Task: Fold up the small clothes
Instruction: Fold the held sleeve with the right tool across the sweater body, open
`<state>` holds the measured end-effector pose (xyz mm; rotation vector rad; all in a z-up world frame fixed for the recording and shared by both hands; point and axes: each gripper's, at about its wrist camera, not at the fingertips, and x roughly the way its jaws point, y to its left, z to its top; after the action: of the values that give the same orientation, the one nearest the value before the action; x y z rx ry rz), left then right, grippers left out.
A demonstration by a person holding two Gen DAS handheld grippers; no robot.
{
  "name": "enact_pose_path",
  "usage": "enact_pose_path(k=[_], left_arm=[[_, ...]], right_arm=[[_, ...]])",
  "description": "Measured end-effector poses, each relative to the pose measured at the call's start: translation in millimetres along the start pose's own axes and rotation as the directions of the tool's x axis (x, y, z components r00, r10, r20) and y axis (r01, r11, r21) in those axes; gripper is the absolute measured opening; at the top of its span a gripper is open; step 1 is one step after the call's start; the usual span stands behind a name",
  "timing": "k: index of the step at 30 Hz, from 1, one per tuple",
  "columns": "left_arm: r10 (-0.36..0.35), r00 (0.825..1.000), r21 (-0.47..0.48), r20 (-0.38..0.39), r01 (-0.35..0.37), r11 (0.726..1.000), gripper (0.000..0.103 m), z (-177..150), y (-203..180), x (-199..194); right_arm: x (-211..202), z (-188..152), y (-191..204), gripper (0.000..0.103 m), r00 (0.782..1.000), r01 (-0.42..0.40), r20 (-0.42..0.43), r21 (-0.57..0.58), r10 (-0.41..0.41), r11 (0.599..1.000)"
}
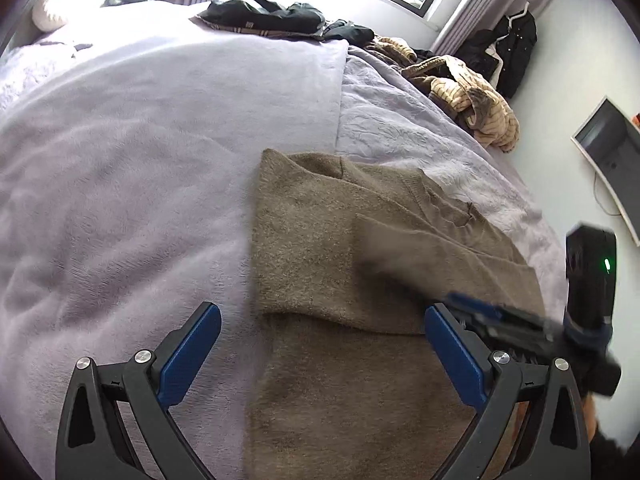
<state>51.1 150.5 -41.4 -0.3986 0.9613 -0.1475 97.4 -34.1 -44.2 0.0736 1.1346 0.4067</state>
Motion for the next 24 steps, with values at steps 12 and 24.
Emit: enact_pose_path(k=[12,24], left_arm=[[-0.144,0.98,-0.008,-0.139,0.144,0.99,0.102,19,-42,55],[-0.139,0.973,-0.09,-0.182,0.124,0.988,0.088,21,-53,87]], right_arm=[[-103,-97,-137,0.061,0.975,-0.186,0.198,0.471,0.102,0.862],[-100,-156,-244,0.061,0.849,-0.512,0.512,0.733,0.132,0.448]])
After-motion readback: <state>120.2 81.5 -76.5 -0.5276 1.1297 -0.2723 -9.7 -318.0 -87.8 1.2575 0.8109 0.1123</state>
